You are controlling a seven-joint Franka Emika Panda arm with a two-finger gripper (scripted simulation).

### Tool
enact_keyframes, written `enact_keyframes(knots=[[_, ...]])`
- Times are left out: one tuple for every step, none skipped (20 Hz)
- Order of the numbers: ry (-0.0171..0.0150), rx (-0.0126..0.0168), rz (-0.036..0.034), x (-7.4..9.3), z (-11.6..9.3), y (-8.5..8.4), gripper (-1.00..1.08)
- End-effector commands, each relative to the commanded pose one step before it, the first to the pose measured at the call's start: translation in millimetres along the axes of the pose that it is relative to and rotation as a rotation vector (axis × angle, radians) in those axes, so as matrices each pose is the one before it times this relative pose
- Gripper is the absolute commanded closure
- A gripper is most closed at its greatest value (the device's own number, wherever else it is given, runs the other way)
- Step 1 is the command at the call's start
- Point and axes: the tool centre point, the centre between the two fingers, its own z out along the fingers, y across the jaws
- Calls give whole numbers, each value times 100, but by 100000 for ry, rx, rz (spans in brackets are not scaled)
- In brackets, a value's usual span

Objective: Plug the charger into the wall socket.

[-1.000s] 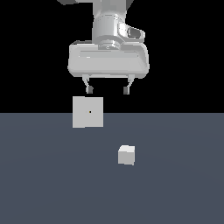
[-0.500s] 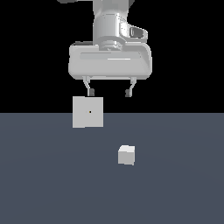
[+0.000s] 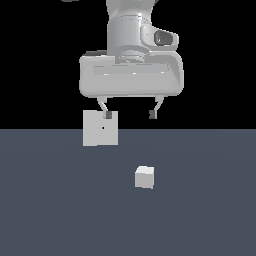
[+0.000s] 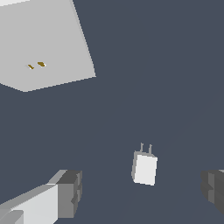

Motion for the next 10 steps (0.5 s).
enact_keyframes(knots=[[2982,-377,1679,-505,583,339,-92],[1172,-158,664,-191,233,135,-92],[1171,-158,663,-190,233,135,-92],[1168,-157,661,-189,234,134,-92],[1165,-158,660,-188,235,134,-92],[1165,-159,660,-187,234,134,-92],[1162,-160,658,-186,235,134,-92],[1160,-161,656,-184,236,134,-92],[1158,-164,655,-183,237,134,-92],[1158,-167,655,-181,237,135,-92]])
